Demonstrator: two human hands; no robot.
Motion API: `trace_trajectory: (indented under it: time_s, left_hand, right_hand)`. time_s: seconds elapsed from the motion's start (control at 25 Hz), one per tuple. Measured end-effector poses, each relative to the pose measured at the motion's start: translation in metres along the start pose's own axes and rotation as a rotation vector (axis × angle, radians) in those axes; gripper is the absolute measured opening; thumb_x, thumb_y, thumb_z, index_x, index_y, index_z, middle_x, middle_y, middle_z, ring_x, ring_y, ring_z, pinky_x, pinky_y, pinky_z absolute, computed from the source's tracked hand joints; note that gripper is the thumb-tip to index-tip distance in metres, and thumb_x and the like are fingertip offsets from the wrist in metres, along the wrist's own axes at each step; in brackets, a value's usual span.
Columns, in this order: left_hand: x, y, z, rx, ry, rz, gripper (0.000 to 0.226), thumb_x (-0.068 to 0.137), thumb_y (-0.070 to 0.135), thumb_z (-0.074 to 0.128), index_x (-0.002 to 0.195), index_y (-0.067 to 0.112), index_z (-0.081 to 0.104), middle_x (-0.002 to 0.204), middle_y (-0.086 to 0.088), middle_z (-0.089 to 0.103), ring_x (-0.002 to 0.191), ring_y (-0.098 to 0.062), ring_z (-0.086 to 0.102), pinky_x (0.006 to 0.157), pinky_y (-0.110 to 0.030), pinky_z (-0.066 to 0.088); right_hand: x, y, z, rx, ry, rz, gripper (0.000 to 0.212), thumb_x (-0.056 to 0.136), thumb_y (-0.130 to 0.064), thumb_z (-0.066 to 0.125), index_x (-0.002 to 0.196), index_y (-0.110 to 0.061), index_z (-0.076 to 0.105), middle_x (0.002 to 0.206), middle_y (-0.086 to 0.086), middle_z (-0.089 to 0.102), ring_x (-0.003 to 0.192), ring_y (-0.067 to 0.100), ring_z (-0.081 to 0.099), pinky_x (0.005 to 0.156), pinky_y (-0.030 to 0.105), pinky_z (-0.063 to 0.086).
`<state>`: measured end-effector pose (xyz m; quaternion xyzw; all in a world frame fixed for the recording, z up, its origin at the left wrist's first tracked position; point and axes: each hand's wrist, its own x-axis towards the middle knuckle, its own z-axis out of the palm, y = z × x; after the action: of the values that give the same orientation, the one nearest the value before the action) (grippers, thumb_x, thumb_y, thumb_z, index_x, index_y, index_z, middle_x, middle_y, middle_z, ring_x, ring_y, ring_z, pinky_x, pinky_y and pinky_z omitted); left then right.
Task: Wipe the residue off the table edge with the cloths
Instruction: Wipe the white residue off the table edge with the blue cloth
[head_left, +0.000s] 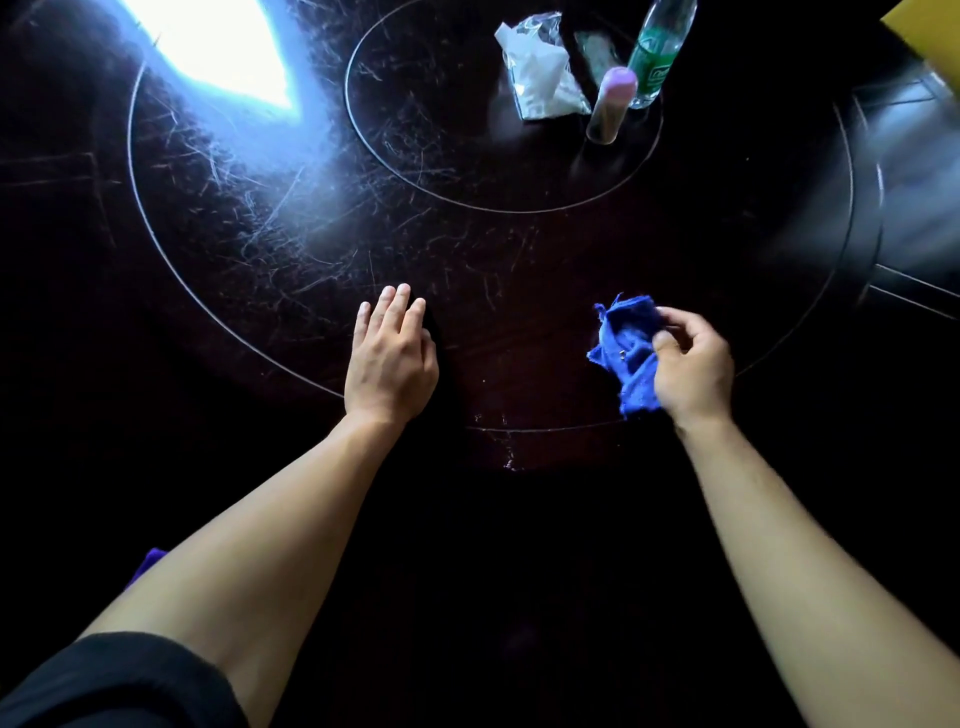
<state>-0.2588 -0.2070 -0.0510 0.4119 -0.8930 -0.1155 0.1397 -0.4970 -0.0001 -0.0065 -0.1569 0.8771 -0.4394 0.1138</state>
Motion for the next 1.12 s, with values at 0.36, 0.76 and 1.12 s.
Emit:
trace_trajectory:
  time_s: [0.36,0.76,1.12]
  left_hand:
    - [0.0,0.0,0.0,0.001,0.01,0.002,0.047,0.098,0.023,0.04,0.142,0.008,0.05,0.157,-0.013,0.039,0.15,-0.025,0.029,0.124,-0.047,0.017]
    - [-0.001,0.003,-0.002,0.011,-0.004,-0.009,0.049,0.098,0.026,0.038,0.143,0.009,0.049,0.158,-0.012,0.038,0.15,-0.024,0.027,0.125,-0.046,0.016]
    - [0.002,-0.005,-0.007,0.025,-0.015,0.011,0.049,0.098,0.023,0.041,0.143,0.008,0.048,0.158,-0.013,0.037,0.15,-0.025,0.028,0.125,-0.046,0.016]
  right_hand:
    - [-0.03,-0.005,0.003,-0.512,0.137,-0.261,0.033,0.093,-0.039,0.053,0.113,-0.018,0.068,0.109,0.01,0.051,0.1,0.035,0.05,0.079,0.039,0.049]
    - [-0.024,0.001,0.02,-0.696,0.081,-0.239,0.051,0.088,-0.049,0.061,0.121,-0.012,0.049,0.116,0.017,0.049,0.096,0.04,0.054,0.069,0.043,0.052]
    - [-0.048,-0.018,0.047,-0.459,-0.131,-0.675,0.025,0.086,-0.017,0.066,0.11,-0.008,0.068,0.102,0.014,0.066,0.084,0.039,0.061,0.084,0.043,0.049]
